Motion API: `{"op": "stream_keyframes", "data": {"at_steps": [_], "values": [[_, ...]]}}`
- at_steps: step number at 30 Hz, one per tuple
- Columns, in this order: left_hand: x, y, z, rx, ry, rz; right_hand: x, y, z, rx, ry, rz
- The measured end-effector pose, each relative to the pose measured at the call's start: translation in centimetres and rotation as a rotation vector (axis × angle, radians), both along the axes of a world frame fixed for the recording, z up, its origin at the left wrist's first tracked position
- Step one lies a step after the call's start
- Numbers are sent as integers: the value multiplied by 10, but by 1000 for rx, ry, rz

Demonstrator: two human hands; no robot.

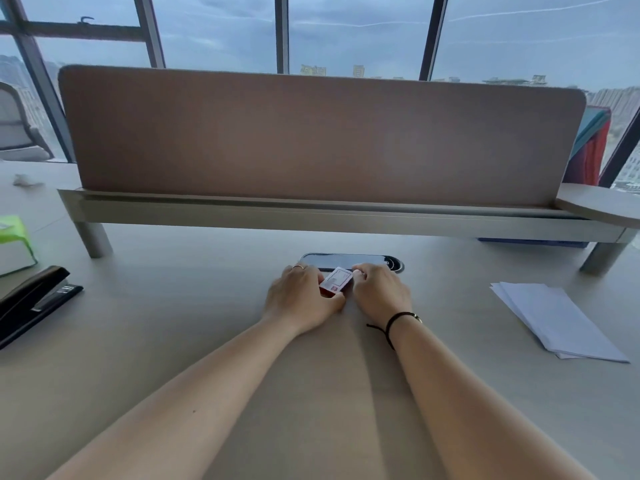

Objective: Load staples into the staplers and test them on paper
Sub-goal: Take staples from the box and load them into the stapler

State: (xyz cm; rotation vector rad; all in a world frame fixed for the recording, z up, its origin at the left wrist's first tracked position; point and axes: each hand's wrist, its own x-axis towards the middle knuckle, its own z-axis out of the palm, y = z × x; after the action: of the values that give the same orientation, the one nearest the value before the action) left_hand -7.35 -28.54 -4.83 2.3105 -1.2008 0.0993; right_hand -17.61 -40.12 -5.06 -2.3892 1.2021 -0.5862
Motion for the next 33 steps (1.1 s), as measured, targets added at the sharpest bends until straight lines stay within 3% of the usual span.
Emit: {"op": "stream_keyframes", "data": {"at_steps": [9, 25, 33], "values": [[-10, 47, 8, 28, 163, -132, -34, 13, 9, 218, -215, 79], [-65, 226, 12, 72, 288, -486, -178, 150, 13, 178, -2, 531], [-72, 242, 10, 21, 263, -473, -180, 161, 9, 127, -14, 541]]}}
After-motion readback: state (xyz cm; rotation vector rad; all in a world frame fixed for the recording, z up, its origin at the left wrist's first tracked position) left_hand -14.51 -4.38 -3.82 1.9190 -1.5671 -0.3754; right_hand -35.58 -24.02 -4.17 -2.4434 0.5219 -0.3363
